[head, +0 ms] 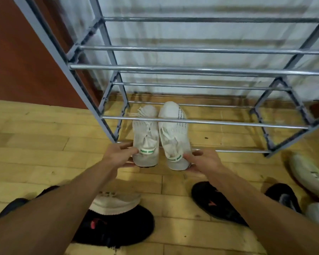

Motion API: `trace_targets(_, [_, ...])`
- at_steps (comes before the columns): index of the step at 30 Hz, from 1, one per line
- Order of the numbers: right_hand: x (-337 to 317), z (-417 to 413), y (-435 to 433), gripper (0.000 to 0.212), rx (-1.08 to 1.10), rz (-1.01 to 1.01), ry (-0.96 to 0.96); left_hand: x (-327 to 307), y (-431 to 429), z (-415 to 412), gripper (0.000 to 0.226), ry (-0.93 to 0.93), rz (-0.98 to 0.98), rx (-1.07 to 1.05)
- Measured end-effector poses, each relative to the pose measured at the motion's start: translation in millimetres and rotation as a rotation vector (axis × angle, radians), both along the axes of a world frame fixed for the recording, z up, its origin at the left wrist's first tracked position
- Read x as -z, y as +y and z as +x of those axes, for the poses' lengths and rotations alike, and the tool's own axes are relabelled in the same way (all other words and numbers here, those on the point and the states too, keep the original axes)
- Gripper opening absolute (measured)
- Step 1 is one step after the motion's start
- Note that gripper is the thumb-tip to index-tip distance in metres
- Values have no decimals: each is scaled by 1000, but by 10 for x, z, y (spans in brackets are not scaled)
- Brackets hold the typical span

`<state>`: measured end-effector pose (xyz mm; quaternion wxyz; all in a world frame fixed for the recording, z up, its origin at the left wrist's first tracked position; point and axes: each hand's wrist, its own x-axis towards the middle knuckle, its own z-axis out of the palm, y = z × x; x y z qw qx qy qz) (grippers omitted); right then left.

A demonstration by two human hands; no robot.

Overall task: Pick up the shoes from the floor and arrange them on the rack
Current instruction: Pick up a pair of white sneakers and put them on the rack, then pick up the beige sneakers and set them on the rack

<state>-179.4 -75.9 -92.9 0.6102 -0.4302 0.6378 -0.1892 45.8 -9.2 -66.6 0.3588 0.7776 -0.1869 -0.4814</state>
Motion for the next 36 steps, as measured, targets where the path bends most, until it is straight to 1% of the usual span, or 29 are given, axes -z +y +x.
trace_targets(3, [113,177,-209,13,7,-19,0,100,-232,124,49,-30,-22,-25])
trace_targets(7, [250,318,-433,14,-1,-70,47,198,-474,258,45,-77,-51,-55])
trace_targets(11, [336,427,-561,27,-2,-73,73,330,-613,298,42,-82,-37,-62])
trace_targets(13, [379,486,-594,28,4,-90,79,402,-655,294,41,-77,-48,-96])
trace_targets(15, [407,546,-598,27,-8,-110,97,446,-678,307,40,-112,-36,-112])
trace_targets(18, [462,595,-565,30,-72,-138,159,487,-684,351,40,-164,15,-111])
trace_targets(21, [468,619,-497,38,-120,-145,215,469,-619,369,39,-148,58,-93])
trace_targets(23, [444,651,-418,48,-142,-199,323,409,-541,371,38,-132,78,-69])
trace_targets(25, [301,717,-256,51,-186,-279,390,301,-408,375,38,-126,98,-38])
trace_targets(26, [257,755,-167,47,-246,-309,385,242,-314,375,38,-140,110,3])
trace_targets(27, [219,787,-79,39,-344,-328,381,175,-216,379,38,-171,125,69])
trace_targets(28, [132,829,54,29,-470,-294,379,109,-99,384,36,-227,146,164])
trace_targets(29, [50,863,200,28,-591,-242,365,55,32,403,35,-298,174,290])
trace_targets(31, [-38,927,525,36,-735,-97,330,-36,329,428,34,-438,254,595])
trace_targets(33, [-6,1000,827,50,-722,53,343,-29,633,466,35,-543,350,836])
trace_targets(34, [25,1036,969,49,-678,137,346,-15,789,471,36,-574,390,917])
trace_targets(36, [64,1099,1192,32,-532,298,294,6,1080,442,41,-616,453,1024])
